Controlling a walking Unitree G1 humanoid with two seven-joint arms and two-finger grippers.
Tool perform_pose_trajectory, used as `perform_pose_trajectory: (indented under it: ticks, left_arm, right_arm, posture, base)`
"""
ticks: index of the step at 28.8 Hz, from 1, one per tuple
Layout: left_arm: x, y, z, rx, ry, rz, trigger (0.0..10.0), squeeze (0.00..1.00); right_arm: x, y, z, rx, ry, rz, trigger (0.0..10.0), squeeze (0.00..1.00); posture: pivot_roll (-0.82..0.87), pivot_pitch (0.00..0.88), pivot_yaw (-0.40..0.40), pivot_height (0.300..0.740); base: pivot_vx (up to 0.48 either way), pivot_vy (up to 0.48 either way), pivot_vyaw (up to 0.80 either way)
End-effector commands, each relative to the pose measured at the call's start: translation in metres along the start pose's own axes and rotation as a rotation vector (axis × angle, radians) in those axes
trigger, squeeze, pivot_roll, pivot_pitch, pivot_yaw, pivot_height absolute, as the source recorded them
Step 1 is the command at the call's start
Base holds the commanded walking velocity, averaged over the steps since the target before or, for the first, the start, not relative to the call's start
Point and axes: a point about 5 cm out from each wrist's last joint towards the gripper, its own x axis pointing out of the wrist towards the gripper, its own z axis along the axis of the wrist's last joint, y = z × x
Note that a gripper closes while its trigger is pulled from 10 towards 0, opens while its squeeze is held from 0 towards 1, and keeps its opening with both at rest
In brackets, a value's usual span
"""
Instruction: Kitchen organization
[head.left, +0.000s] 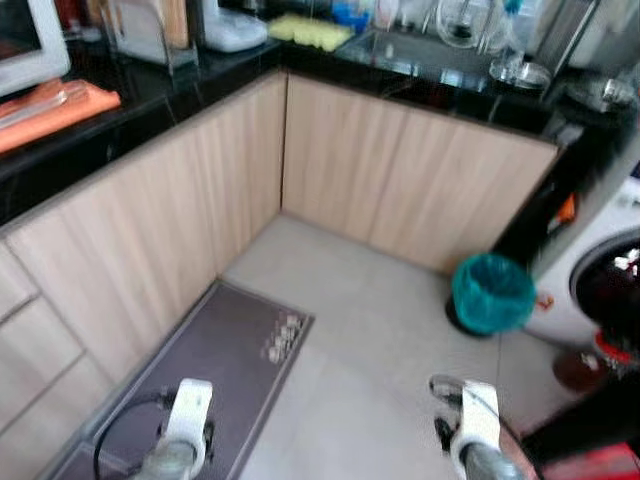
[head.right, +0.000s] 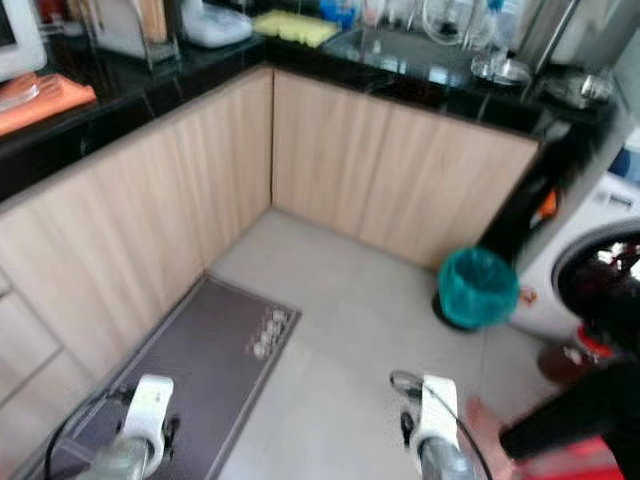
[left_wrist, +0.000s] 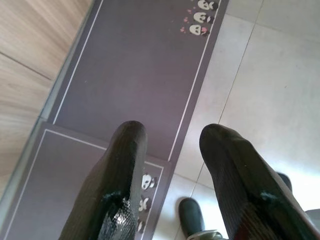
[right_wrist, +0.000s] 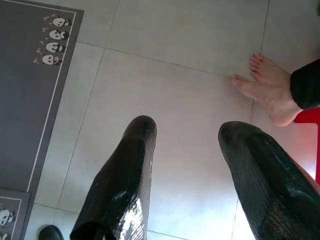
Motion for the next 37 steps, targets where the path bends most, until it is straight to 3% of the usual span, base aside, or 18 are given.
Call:
perform_pose_trajectory:
  ticks: [1, 37]
  left_arm:
    - [-0.0012, 0.0042, -0.0047, -0.005, 0.014, 0.009, 10.0, 0.0]
    - [-0.0011, 0.0005, -0.0043, 0.033, 0.012, -0.013, 10.0, 0.0]
  right_arm:
    - [0.0008, 0.0033, 0.0061, 0.009, -0.021, 0.005, 10.0, 0.0]
    - [0.0009, 0.0039, 0.0081, -0.001, -0.03, 0.017, 10.0, 0.0]
  posture:
    - [0.12, 0.0, -0.114, 0.74]
    - [0.13, 0.0, -0.111, 0.74]
  base:
    - [0.36, 0.0, 0.0]
    - [0.383, 0.0, -0.22]
